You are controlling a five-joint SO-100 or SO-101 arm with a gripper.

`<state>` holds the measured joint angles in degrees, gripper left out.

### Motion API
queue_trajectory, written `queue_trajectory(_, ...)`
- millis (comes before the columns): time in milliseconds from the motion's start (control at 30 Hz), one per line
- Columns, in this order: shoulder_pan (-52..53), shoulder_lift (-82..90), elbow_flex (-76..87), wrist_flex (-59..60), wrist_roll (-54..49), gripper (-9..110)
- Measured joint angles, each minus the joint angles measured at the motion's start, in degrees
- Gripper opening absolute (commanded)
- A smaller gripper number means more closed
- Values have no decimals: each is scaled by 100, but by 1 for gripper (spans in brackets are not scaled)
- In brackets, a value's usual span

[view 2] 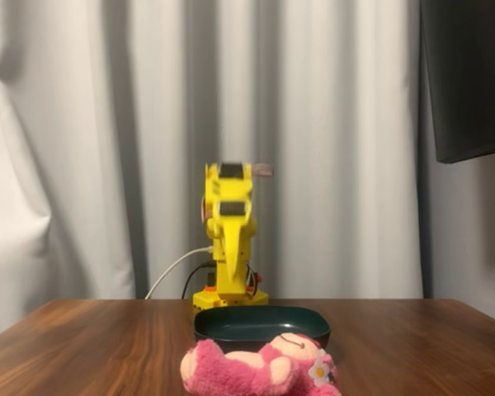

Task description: Grasp a strawberry bear and put it in the bin.

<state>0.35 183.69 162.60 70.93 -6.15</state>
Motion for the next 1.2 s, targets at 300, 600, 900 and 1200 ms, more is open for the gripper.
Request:
queue_trajectory(300,-9,-4184,-3410,255,0,14)
queue_trajectory(600,-9,-7453,-6416,870,149,24)
queue_trajectory(900,413,-9879,-8868,1863,396,35)
queue_trajectory(1200,510,-12428,-12261,2909,598,41)
